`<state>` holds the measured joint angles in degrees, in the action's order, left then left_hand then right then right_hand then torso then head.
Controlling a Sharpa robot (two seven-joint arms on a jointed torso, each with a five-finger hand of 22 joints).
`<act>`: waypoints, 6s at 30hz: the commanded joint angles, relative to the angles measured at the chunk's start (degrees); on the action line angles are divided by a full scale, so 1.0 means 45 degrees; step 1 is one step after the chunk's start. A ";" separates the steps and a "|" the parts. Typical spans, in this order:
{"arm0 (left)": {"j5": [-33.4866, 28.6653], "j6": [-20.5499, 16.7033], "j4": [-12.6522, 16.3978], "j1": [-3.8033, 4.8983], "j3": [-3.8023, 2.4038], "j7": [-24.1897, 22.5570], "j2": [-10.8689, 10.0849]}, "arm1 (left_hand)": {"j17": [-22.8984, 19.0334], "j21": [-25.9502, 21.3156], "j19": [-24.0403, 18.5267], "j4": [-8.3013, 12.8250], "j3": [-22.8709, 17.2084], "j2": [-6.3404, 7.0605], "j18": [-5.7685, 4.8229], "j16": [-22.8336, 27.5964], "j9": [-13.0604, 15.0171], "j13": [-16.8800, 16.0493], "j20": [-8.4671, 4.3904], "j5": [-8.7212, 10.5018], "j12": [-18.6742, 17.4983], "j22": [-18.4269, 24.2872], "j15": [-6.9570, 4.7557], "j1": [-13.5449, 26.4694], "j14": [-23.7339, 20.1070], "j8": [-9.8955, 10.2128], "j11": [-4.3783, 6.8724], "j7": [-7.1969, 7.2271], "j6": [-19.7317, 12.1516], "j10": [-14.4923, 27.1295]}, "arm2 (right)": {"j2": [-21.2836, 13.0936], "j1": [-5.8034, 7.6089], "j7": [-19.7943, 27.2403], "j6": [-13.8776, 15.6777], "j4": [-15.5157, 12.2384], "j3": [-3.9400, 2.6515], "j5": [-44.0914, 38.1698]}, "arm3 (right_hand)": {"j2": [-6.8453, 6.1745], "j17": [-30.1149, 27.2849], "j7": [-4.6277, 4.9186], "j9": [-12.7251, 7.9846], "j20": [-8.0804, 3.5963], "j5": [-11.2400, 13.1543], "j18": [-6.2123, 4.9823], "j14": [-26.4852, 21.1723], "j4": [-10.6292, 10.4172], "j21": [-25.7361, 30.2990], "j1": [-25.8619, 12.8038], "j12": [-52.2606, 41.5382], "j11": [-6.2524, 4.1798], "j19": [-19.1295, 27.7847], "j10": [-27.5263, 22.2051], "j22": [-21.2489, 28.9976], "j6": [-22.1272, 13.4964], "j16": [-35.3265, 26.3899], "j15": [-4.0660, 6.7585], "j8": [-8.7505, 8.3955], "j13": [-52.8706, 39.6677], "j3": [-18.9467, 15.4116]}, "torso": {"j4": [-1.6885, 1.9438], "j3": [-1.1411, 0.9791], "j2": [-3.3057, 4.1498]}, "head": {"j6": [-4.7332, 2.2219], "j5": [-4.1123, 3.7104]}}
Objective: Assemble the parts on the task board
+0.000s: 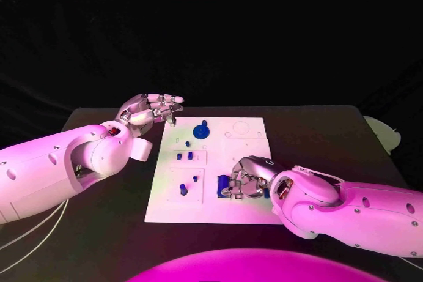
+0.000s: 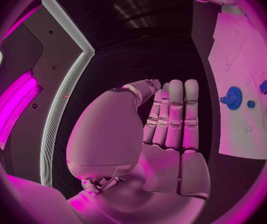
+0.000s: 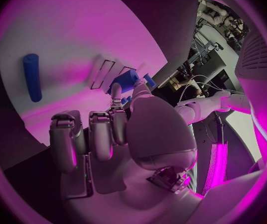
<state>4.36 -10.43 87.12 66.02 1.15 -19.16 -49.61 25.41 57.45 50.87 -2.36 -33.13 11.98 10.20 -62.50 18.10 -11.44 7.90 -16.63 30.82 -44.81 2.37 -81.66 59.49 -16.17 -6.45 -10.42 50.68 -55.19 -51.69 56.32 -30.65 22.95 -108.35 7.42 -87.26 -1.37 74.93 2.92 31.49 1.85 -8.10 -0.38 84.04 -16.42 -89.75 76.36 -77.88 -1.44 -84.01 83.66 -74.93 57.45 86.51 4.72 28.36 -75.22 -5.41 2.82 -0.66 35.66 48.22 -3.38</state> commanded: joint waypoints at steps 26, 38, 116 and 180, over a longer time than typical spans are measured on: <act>-0.0054 0.0198 0.0017 0.0001 -0.0003 -0.0052 -0.0008 | -0.0016 0.0011 -0.0090 -0.0008 0.0009 -0.0080 0.0088 0.0072 -0.0011 -0.0021 -0.0030 -0.0052 0.0065 -0.0016 0.0006 0.0075 -0.0039 0.0047 -0.0023 -0.0047 -0.0015 0.0069 | -0.1387 0.0302 0.0782 0.1260 -0.0449 0.0038 0.0373 | 0.0451 0.1149 0.0390 -0.0402 0.0125 -0.0324 0.0085 0.0921 -0.0049 -0.0056 0.0341 0.0779 0.0367 -0.1331 -0.0276 -0.3349 -0.0737 0.0001 -0.0247 -0.0751 -0.0873 -0.0514 | -0.0037 0.0000 -0.0021 | -0.0103 -0.0046; -0.0054 0.0223 0.0056 -0.0002 0.0012 -0.0045 -0.0008 | -0.0016 0.0011 -0.0090 -0.0008 0.0009 -0.0080 0.0088 0.0072 -0.0011 -0.0021 -0.0030 -0.0052 0.0065 -0.0016 0.0006 0.0075 -0.0039 0.0047 -0.0023 -0.0047 -0.0015 0.0069 | -0.3135 0.0671 0.0660 0.0718 -0.0627 0.0089 0.0096 | 0.0720 0.1223 0.0471 -0.0575 0.0227 -0.0592 0.0085 0.0933 -0.0072 -0.0056 0.0333 0.0786 0.0451 -0.1331 -0.0272 -0.3349 -0.0706 0.0029 -0.0336 -0.1055 -0.0876 -0.0542 | -0.0075 -0.0010 -0.0008 | -0.0174 -0.0331; -0.0054 0.0208 0.0102 -0.0003 0.0021 -0.0014 -0.0048 | -0.0038 -0.0006 -0.0091 -0.0006 -0.0004 -0.0087 0.0089 0.0055 -0.0014 -0.0021 -0.0023 -0.0058 0.0110 -0.0013 0.0011 0.0102 -0.0047 0.0054 -0.0030 -0.0053 -0.0030 0.0117 | -0.1273 -0.0124 -0.0676 0.0840 -0.0625 0.0107 0.0954 | -0.1512 0.1504 0.0144 -0.0063 0.0019 -0.1618 0.0085 0.0975 0.0081 -0.0056 0.1066 0.0923 0.0150 -0.1331 -0.0128 -0.3349 0.0006 0.0085 -0.0079 -0.0979 -0.0933 0.6682 | -0.0023 0.0018 -0.0013 | -0.0047 -0.0317; -0.0816 -0.0332 -0.0637 -0.0128 0.0022 -0.0427 0.0353 | -0.0733 -0.1293 -0.0786 -0.0561 0.0184 0.0131 0.0052 0.1362 0.0015 0.0206 0.0216 0.0015 -0.0087 0.0683 0.0214 0.0705 -0.1100 0.0067 -0.0131 -0.0065 -0.0224 0.0395 | -0.0854 0.1416 0.9108 0.2484 0.2540 0.0085 1.0918 | -0.2051 -0.4399 0.1071 -0.0296 0.0639 -0.1223 -0.1394 -0.1160 0.0439 0.7519 -0.0558 0.8941 0.0974 0.2074 -0.4692 -0.0704 -0.1597 -0.3635 -0.0784 -0.2219 0.4108 0.5640 | -0.0161 0.0150 -0.0492 | -0.0898 -0.0498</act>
<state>3.36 -10.65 84.79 65.53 1.29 -19.08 -48.40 22.37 52.09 47.54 -4.73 -32.29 12.53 10.20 -56.92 18.08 -10.61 8.73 -16.63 30.59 -42.00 3.28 -78.84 54.85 -15.88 -6.97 -10.66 50.02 -53.64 -56.04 62.23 -5.82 33.34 -98.75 7.85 -56.91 -10.62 58.79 7.53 30.21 4.54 -14.26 -5.79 80.35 -14.52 -60.86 73.25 -41.08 2.77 -76.83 64.58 -74.93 50.58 72.88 1.37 18.60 -59.13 19.84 2.19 -0.30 34.40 45.38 -5.28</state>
